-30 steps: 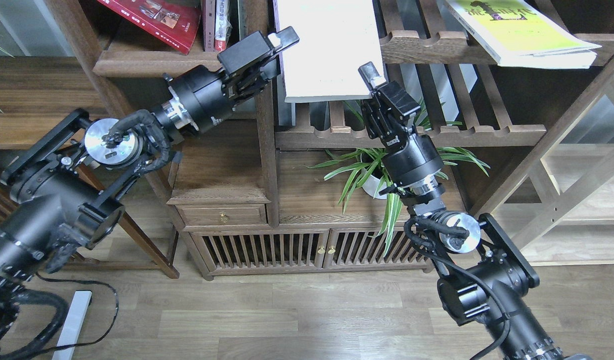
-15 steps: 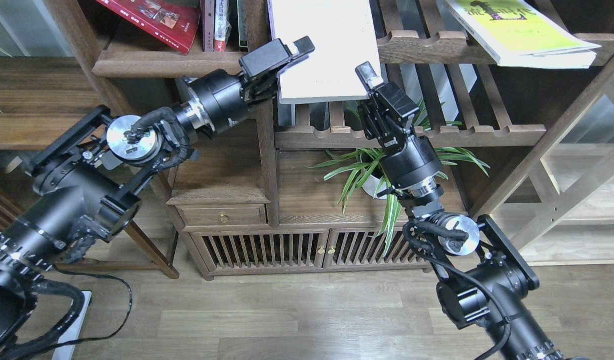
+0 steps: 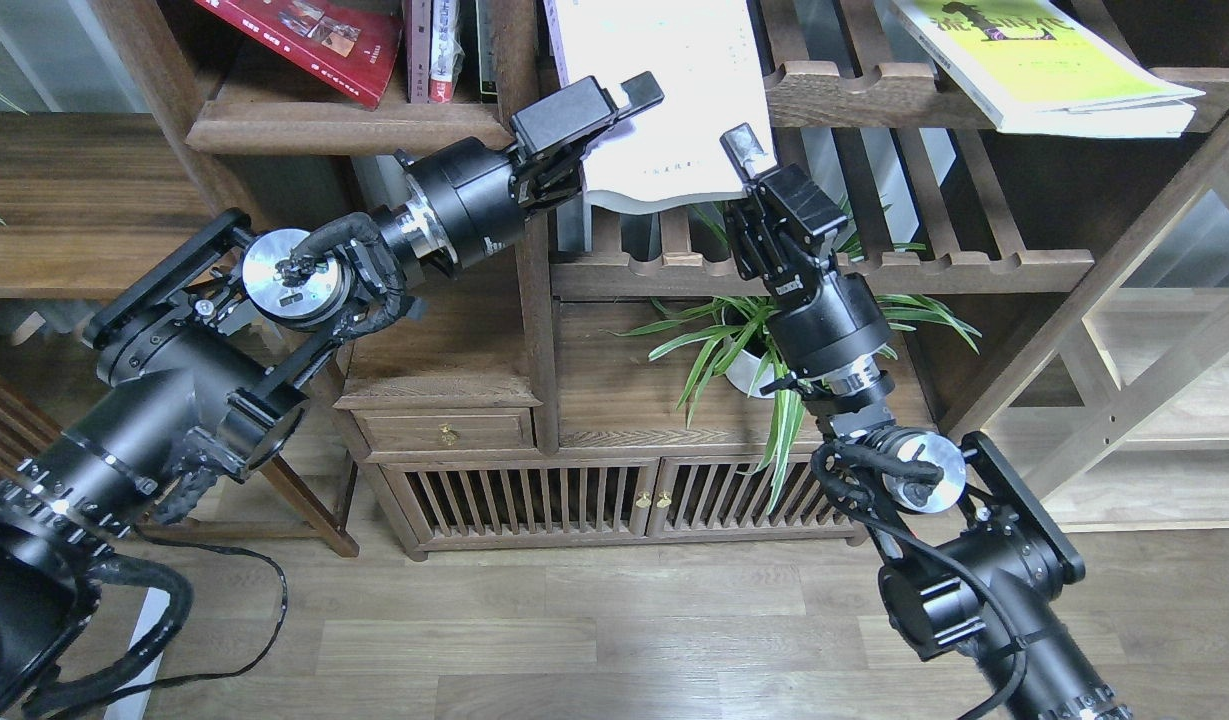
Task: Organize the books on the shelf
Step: 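Raise the left gripper and grasp the white book's edge beside the right gripper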
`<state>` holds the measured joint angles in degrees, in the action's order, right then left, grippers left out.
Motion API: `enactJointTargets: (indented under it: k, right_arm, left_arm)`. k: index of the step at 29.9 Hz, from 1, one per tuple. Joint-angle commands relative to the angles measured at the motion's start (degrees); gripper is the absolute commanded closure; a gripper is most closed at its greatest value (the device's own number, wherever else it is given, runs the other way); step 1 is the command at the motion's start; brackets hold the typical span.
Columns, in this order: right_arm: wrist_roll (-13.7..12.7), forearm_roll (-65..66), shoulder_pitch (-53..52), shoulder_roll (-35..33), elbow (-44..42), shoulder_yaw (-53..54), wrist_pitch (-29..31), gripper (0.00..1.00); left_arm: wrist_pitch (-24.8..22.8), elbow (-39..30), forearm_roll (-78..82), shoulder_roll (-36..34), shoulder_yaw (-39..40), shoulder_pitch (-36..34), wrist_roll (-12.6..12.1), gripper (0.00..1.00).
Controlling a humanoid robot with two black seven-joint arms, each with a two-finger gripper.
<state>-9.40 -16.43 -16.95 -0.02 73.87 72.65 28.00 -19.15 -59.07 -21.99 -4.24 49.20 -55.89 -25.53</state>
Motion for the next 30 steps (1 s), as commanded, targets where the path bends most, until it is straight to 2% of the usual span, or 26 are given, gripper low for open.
enactJointTargets:
  k: [1,4,7,11,15,19,22,25,27,30]
  right_arm:
    - [-0.09,-0.01,0.08,0.02,-0.13,-0.05,0.0,0.96]
    - [-0.09,-0.01,0.17,0.02,-0.22,-0.05,0.0,0.95]
    - [-0.09,0.08,0.26,0.02,-0.31,-0.05,0.0,0.95]
    - [-0.09,0.08,0.26,0.02,-0.4,0.04,0.0,0.94]
    - [-0.09,0.17,0.34,0.02,-0.92,0.3,0.0,0.85]
    - [-0.09,0.25,0.43,0.02,-0.84,0.39,0.0,0.79]
    - [0.0,0.34,0.43,0.02,-0.92,0.65,0.0,0.69]
    - [0.0,1.04,0.43,0.02,-0.92,1.09,0.0,0.45]
    - [0.0,1.13,0.43,0.02,-0.92,1.7,0.0,0.33]
    - [0.0,1.57,0.34,0.02,-0.92,3.28,0.0,0.25]
  left_arm:
    - [-2.99,0.0,-0.07,-0.07,0.37,0.43,-0.05,0.43]
    - [-5.8,0.0,-0.69,-0.07,0.37,0.96,-0.05,0.6]
    - [-7.12,0.0,-0.78,-0.07,0.46,1.31,-0.05,0.71]
    - [-8.0,0.0,-0.78,-0.07,0.46,1.31,-0.14,0.8]
    - [-8.85,0.09,-0.86,-0.07,0.64,1.57,-0.75,0.93]
    - [-8.85,0.09,-0.95,-0.07,0.64,1.84,-0.75,0.95]
    - [-8.85,0.0,-0.95,-0.42,0.29,1.84,-0.75,0.97]
    - [-8.85,0.0,-0.86,-0.59,0.2,1.84,-0.93,0.97]
    - [-8.85,0.0,-0.86,-0.68,0.28,1.75,-0.93,0.97]
    - [-8.85,0.0,-0.78,-0.68,0.37,1.75,-0.93,0.97]
